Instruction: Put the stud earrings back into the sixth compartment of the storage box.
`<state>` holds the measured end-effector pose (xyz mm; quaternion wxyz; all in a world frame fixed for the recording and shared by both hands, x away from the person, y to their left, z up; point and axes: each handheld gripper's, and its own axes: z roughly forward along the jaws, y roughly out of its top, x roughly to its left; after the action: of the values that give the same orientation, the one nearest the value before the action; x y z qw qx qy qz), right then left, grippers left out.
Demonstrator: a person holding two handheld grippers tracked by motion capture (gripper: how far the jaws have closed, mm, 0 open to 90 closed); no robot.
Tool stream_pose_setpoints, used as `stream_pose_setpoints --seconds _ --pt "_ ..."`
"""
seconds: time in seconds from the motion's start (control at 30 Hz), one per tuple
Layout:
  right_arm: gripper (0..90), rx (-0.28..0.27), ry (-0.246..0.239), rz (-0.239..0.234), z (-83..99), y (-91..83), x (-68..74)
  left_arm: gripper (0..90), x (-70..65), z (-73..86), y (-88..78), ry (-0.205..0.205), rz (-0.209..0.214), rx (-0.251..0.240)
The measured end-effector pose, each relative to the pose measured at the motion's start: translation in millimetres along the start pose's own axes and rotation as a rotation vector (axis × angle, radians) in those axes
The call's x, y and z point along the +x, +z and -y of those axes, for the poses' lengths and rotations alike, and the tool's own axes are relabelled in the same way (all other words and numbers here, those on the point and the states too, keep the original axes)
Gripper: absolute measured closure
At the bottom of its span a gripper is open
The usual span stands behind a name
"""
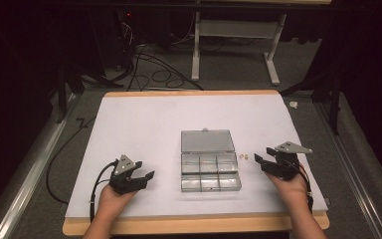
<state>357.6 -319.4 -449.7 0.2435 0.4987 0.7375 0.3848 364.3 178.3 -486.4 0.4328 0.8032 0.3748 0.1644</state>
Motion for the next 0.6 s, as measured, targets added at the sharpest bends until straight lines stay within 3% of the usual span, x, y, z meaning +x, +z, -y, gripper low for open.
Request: stream_pose_setpoints --seconds 0.13,0.37,0.4,0.43,0.6 --pt "56.1 0.014 0.000 -0.023 -7.3 10.2 5.1 37.0 -3.7 1.0 -2.0 0.037 -0.010 -0.018" --pt "76.8 0.054 -0.023 -0.113 -16.2 33.0 18.0 37.0 -2.5 1.0 -1.6 0.017 -0.017 -0.022" --pt "76.8 0.054 -0.023 -0.113 -16.2 33.0 18.0 37.0 -2.5 1.0 -1.6 0.017 -0.017 -0.022" --pt "77.7 0.090 -0.045 -0.104 -16.5 40.0 22.5 37.0 -2.0 0.9 -1.6 0.013 -0.013 -0.017" --pt "77.7 0.119 -0.059 -0.120 -15.1 45.0 25.1 36.9 -1.9 1.3 -2.7 0.017 -0.008 -0.026"
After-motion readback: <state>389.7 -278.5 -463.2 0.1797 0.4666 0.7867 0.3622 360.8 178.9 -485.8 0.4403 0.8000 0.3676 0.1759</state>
